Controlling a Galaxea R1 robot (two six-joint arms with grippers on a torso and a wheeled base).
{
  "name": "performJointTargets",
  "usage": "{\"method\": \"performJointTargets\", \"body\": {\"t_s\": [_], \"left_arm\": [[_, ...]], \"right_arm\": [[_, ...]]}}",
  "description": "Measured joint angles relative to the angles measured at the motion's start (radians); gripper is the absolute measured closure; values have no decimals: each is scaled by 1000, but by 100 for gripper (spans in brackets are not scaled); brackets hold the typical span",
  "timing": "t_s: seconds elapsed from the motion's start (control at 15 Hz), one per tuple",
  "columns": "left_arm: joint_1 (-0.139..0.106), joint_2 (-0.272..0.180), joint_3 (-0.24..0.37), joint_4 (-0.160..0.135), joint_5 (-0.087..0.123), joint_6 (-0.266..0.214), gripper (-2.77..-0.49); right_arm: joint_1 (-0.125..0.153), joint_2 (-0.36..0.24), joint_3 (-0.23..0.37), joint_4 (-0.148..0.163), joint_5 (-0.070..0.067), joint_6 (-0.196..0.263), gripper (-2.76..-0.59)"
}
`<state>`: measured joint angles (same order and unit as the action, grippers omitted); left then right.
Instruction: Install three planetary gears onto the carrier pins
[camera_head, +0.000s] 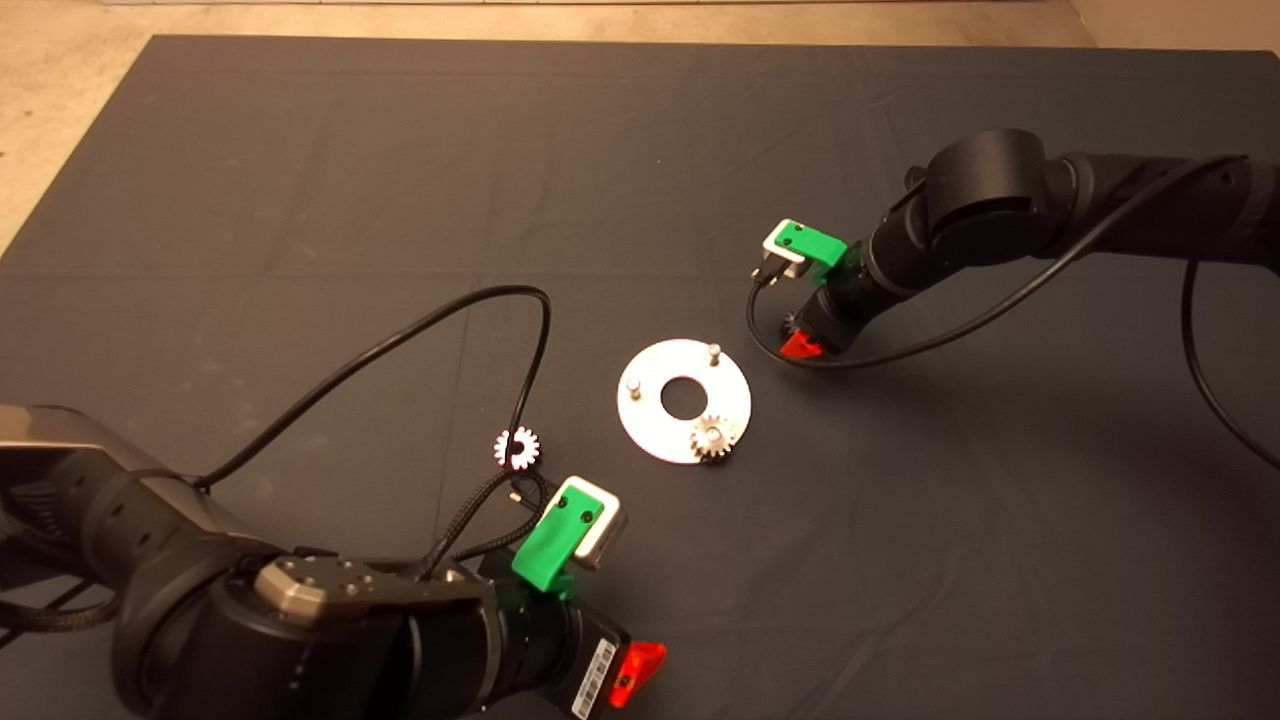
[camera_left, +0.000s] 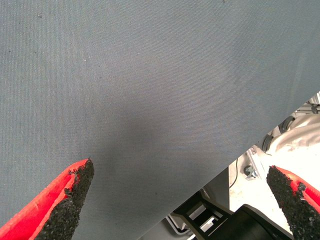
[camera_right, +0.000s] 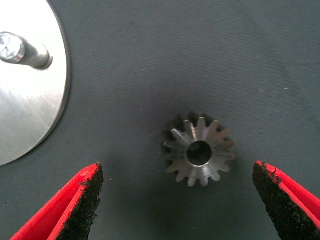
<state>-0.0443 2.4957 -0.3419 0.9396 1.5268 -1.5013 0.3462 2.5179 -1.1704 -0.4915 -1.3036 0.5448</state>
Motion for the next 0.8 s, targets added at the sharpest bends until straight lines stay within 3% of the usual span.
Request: {"method": "performJointTargets", "body": {"t_s": [0.13, 0.53, 0.67, 0.8], "left_arm": [[0, 0, 0, 0, 0, 0, -249], [0, 0, 0, 0, 0, 0, -249], [0, 0, 0, 0, 0, 0, -249], [0, 0, 0, 0, 0, 0, -249]], "right_arm": [[0, 0, -15, 0, 10, -16, -220], [-1, -11, -71, 1, 13, -18, -220], [-1, -11, -71, 1, 28, -20, -220], [-6, -11, -72, 1, 33, -20, -220]]}}
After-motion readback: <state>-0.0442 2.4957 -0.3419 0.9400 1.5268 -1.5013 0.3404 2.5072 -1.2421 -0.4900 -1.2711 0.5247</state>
